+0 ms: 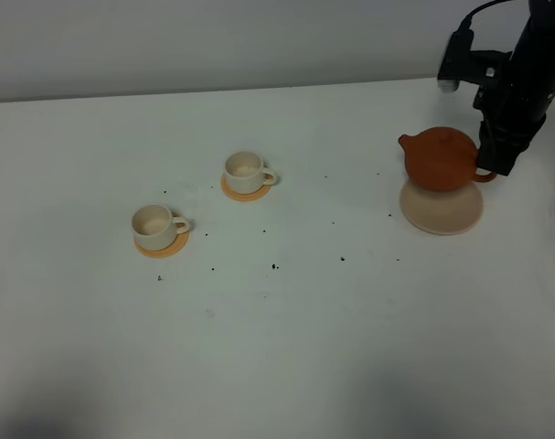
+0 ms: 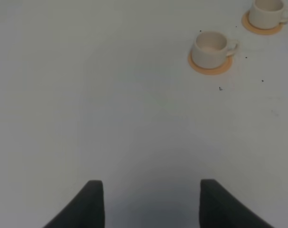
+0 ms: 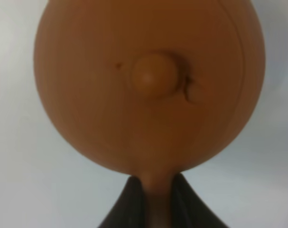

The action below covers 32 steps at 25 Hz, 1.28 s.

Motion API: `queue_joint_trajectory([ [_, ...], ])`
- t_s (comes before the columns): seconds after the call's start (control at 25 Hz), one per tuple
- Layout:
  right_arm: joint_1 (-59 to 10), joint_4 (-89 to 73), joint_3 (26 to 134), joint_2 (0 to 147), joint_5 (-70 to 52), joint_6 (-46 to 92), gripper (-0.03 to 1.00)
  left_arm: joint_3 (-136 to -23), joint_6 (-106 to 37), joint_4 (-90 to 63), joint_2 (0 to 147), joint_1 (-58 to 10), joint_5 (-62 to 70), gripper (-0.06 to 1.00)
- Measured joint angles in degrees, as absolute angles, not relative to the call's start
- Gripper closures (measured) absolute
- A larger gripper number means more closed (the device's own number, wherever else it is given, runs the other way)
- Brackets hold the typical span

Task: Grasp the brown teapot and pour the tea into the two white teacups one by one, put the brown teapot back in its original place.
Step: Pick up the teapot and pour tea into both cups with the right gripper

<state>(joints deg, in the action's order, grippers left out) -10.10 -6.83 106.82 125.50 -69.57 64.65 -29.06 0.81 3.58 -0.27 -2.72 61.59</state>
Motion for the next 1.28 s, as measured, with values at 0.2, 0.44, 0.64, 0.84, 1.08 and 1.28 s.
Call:
queue_joint_trajectory([
  [0.2, -14.0, -6.3, 106.8, 124.7, -68.8, 59.4, 0.86, -29.1, 0.8, 3.6, -0.3, -2.7, 61.6, 0.49],
  [0.44, -20.8, -3.7, 107.7, 124.7, -64.4, 53.4, 0.86, -29.1, 0.8, 3.6, -0.3, -2.7, 61.6, 0.49],
  [0.64, -25.1, 0.9, 107.8, 124.7, -61.6, 48.4, 0.86, -29.1, 0.8, 3.6, -0.3, -2.7, 61.6, 0.49],
  [0.84, -27.6, 3.6, 111.2, 127.3, -61.0, 44.6, 0.86, -29.1, 0.8, 3.6, -0.3, -2.7, 61.6, 0.49],
  [1.08, -30.3, 8.1, 120.5, 133.7, -65.5, 42.1, 0.86, -29.1, 0.8, 3.6, -0.3, -2.7, 61.6, 0.49],
  [1.28, -32.2, 11.3, 123.6, 135.7, -65.4, 41.5, 0.86, -29.1, 0.8, 3.6, -0.3, -2.7, 61.6, 0.49],
])
